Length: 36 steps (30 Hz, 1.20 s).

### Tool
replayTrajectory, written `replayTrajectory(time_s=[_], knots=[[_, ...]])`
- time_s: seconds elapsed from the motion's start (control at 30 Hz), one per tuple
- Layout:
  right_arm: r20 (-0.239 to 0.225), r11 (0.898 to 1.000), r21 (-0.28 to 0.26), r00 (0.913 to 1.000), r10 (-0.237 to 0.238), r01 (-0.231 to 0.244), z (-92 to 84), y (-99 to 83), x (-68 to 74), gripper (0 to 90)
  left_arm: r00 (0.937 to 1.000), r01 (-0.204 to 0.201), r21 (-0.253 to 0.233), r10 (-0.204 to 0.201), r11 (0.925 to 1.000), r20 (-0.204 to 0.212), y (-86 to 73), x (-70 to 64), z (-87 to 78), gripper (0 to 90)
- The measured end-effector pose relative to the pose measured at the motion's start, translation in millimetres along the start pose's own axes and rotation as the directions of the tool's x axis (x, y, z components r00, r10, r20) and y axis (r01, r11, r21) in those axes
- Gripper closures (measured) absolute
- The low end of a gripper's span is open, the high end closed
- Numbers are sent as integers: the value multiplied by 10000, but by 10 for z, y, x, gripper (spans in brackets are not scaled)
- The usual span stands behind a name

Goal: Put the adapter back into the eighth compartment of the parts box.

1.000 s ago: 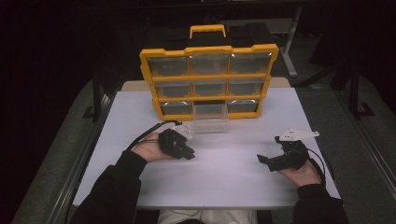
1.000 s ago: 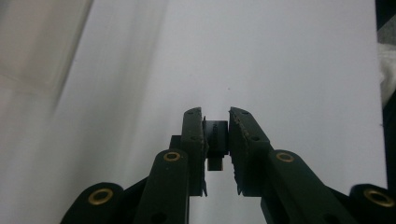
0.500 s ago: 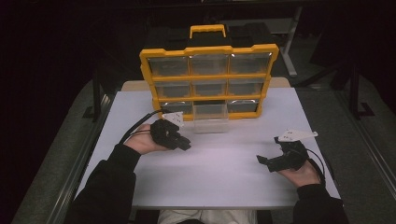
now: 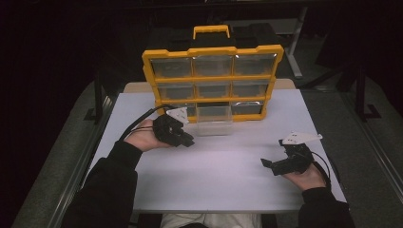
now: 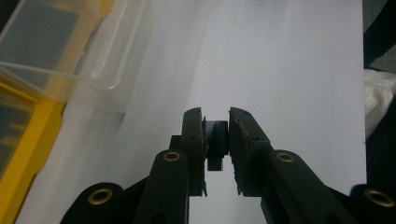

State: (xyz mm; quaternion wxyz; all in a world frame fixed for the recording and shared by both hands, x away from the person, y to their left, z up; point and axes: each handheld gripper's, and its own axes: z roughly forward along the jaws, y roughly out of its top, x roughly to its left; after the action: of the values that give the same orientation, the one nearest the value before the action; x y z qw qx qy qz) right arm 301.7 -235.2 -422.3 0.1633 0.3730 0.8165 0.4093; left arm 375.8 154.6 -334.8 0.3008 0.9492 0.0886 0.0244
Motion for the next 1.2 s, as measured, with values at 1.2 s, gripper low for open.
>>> replayTrajectory(time_s=[1.2], knots=[[-25, 10000, -34, 10000, -47, 47, 1, 1, -4, 0, 9950, -694, 307, 714, 9971, -698, 583, 149, -303, 762]])
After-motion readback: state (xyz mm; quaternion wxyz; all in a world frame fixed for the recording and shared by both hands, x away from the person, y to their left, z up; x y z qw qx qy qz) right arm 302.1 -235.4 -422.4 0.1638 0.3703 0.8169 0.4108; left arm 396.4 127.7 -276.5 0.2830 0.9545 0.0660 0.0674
